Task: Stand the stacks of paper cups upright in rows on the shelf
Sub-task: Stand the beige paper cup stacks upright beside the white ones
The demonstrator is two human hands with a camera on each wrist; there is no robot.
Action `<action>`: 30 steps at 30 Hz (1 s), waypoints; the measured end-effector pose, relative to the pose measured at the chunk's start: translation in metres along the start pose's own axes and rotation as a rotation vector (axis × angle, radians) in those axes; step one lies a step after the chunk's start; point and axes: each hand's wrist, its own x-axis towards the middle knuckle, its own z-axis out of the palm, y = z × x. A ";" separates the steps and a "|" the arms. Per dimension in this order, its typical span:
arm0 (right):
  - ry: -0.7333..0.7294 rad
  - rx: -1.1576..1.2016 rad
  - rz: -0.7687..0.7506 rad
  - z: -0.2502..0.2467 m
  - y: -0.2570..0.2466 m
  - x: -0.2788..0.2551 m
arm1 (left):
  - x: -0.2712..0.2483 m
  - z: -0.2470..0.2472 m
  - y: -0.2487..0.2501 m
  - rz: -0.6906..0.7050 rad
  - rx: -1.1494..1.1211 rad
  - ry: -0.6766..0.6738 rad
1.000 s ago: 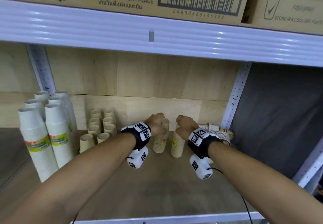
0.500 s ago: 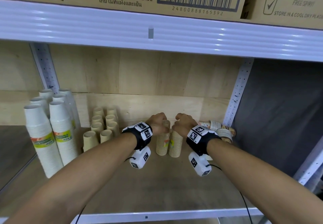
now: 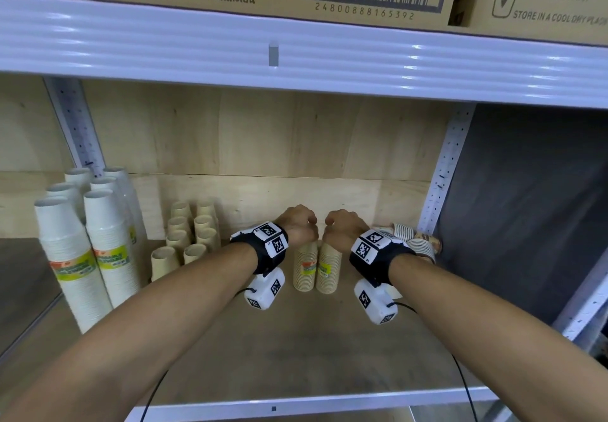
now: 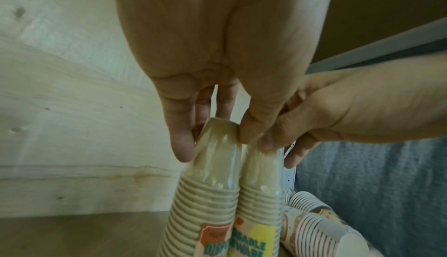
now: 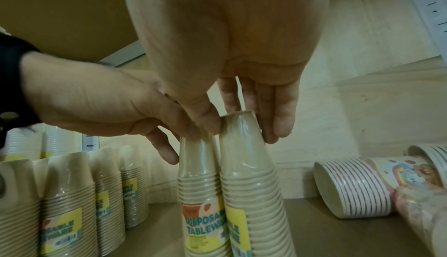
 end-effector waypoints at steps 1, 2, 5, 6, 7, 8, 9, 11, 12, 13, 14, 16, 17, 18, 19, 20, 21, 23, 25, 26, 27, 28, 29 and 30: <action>0.006 0.022 0.017 -0.001 0.001 0.000 | 0.001 0.000 -0.001 -0.016 -0.011 0.002; 0.019 0.044 0.028 -0.002 0.003 -0.002 | 0.002 0.000 -0.002 -0.036 -0.028 0.009; 0.048 0.059 0.068 -0.005 0.004 -0.003 | 0.006 0.001 -0.004 -0.060 -0.045 0.038; 0.049 0.060 0.068 -0.005 0.004 -0.003 | 0.007 0.001 -0.004 -0.052 -0.040 0.044; 0.043 0.065 0.067 -0.005 0.004 -0.003 | 0.008 0.001 -0.003 -0.042 -0.033 0.042; 0.037 0.069 0.057 -0.006 0.004 -0.004 | 0.008 0.001 -0.002 -0.031 -0.026 0.034; 0.026 0.063 0.043 -0.005 0.003 -0.004 | 0.009 0.001 -0.001 -0.022 -0.022 0.023; 0.013 0.041 0.015 -0.005 0.002 -0.003 | 0.009 0.000 0.000 -0.003 -0.020 0.003; 0.012 0.036 0.006 -0.005 0.002 -0.003 | 0.009 0.000 0.001 0.006 -0.016 -0.001; 0.013 0.037 0.002 -0.005 0.002 -0.002 | 0.008 0.000 0.002 0.009 -0.011 -0.001; 0.014 0.039 0.003 -0.006 0.002 -0.003 | 0.008 -0.001 0.003 0.012 -0.010 0.003; 0.024 0.051 0.022 -0.007 0.003 -0.005 | 0.009 0.000 0.003 0.000 -0.014 0.022; 0.026 0.050 0.035 -0.007 0.004 -0.005 | 0.009 0.000 0.002 -0.010 -0.011 0.029; 0.028 0.050 0.048 -0.007 0.004 -0.005 | 0.009 -0.001 0.002 -0.014 -0.004 0.034; 0.026 0.055 0.061 -0.007 0.003 -0.004 | 0.009 -0.001 0.002 -0.013 0.004 0.035; 0.027 0.065 0.064 -0.007 0.003 -0.004 | 0.009 -0.002 0.002 -0.005 0.011 0.033; 0.024 0.073 0.065 -0.007 0.001 -0.003 | 0.009 -0.002 0.002 0.003 0.019 0.028; 0.018 0.064 0.051 -0.008 -0.002 -0.004 | 0.008 -0.004 0.005 0.016 0.042 0.010; 0.017 0.050 0.026 -0.008 -0.004 -0.005 | 0.007 -0.005 0.007 0.013 0.064 -0.006; 0.015 0.045 0.013 -0.008 -0.004 -0.006 | 0.007 -0.005 0.009 0.012 0.074 -0.011; 0.013 0.048 0.008 -0.008 -0.004 -0.006 | 0.007 -0.006 0.010 0.010 0.084 -0.016; 0.008 0.053 0.009 -0.008 -0.004 -0.006 | 0.006 -0.006 0.010 0.009 0.092 -0.020; 0.001 0.058 0.008 -0.009 -0.003 -0.007 | 0.006 -0.007 0.010 0.007 0.098 -0.026; -0.006 0.058 0.005 -0.010 -0.003 -0.007 | 0.005 -0.008 0.010 0.007 0.103 -0.029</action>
